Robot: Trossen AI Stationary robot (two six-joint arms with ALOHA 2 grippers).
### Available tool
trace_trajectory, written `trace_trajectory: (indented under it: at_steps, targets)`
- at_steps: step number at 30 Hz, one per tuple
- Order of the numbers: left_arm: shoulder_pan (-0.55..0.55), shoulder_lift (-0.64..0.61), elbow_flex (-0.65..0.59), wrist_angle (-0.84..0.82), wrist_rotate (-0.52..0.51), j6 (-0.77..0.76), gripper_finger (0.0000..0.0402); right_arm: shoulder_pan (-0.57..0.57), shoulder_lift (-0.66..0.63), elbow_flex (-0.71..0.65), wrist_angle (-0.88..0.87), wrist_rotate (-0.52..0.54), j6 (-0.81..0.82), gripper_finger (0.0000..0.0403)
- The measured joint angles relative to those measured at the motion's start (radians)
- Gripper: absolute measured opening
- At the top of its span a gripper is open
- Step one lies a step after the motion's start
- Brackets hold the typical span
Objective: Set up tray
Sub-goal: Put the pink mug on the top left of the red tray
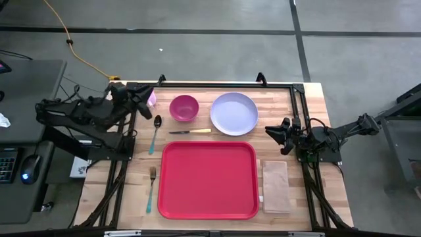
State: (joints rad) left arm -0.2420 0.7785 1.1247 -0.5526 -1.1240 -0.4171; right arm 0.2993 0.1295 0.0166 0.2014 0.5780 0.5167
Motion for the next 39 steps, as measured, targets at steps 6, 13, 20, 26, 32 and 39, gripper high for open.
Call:
trace_trajectory:
  at_steps: [6, 13, 20, 26, 32, 39]
  targets:
    - [0.008, 0.162, 0.226, -0.226, -0.046, -0.038, 0.0110, 0.000, 0.000, 0.000, -0.001, 0.002, 0.000, 0.0083]
    - [0.210, 0.331, 0.446, -0.621, 0.124, -0.182, 0.0110, 0.000, 0.000, 0.000, -0.001, 0.003, 0.006, 0.0083]
    - [0.502, 0.427, 0.498, -0.874, 0.378, -0.294, 0.0110, 0.000, 0.000, 0.001, -0.001, 0.003, 0.007, 0.0083]
    - [0.733, 0.473, 0.497, -0.960, 0.507, -0.286, 0.0110, 0.000, 0.000, 0.001, -0.001, 0.004, 0.007, 0.0083]
    - [0.940, 0.482, 0.438, -0.939, 0.642, -0.179, 0.0110, 0.000, 0.000, 0.001, -0.001, 0.018, 0.007, 0.0083]
    - [1.137, 0.475, 0.300, -0.809, 0.781, -0.051, 0.0111, 0.000, 0.000, 0.001, -0.002, 0.026, 0.003, 0.0083]
